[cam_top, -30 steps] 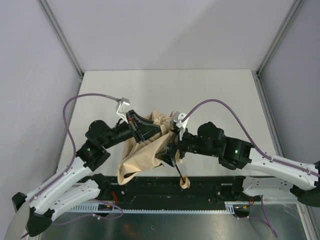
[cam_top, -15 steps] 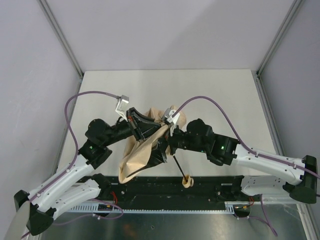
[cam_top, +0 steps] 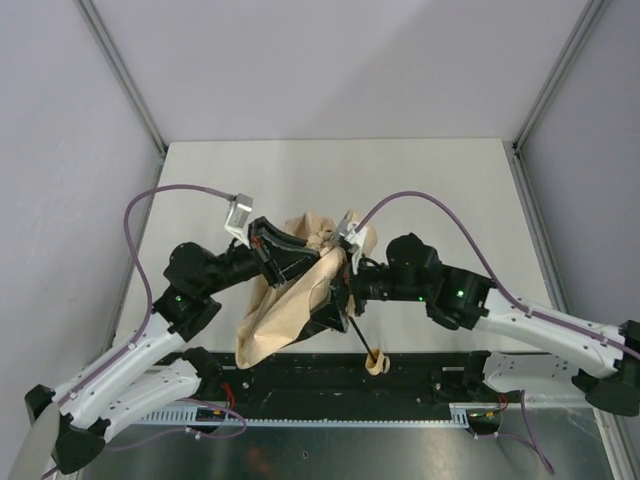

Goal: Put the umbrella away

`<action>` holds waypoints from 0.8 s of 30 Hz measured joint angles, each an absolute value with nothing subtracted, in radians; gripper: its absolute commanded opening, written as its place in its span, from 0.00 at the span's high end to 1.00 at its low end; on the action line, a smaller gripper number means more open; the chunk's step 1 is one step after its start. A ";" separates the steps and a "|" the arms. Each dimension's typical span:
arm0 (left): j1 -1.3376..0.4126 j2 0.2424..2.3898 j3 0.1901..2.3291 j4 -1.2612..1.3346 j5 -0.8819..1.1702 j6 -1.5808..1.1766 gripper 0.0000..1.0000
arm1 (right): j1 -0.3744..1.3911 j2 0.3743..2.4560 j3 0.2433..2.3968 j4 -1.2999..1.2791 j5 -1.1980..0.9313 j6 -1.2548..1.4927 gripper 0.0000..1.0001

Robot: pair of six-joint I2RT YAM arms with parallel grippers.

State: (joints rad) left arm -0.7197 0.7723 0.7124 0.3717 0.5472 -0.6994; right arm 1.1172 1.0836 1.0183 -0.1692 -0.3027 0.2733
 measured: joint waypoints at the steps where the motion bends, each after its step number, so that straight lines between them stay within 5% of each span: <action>1: -0.720 0.759 0.712 0.361 0.528 -0.688 1.00 | 1.119 1.062 1.018 -0.205 -0.290 0.276 0.01; 10: -0.720 0.639 0.710 0.352 0.129 -0.536 1.00 | 1.198 0.838 1.018 -0.362 0.049 0.496 0.01; 16: -0.720 0.640 0.694 0.433 -0.099 -0.478 1.00 | 1.295 0.845 0.925 -0.138 0.119 0.648 0.01; 24: -0.719 0.646 0.678 0.479 -0.068 -0.479 1.00 | 1.221 0.844 0.905 -0.165 0.164 0.564 0.01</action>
State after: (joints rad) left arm -0.7185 0.6456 0.6777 0.4786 -0.0681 -0.4786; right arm 1.2213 0.8436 0.9054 -0.1650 0.1638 0.5636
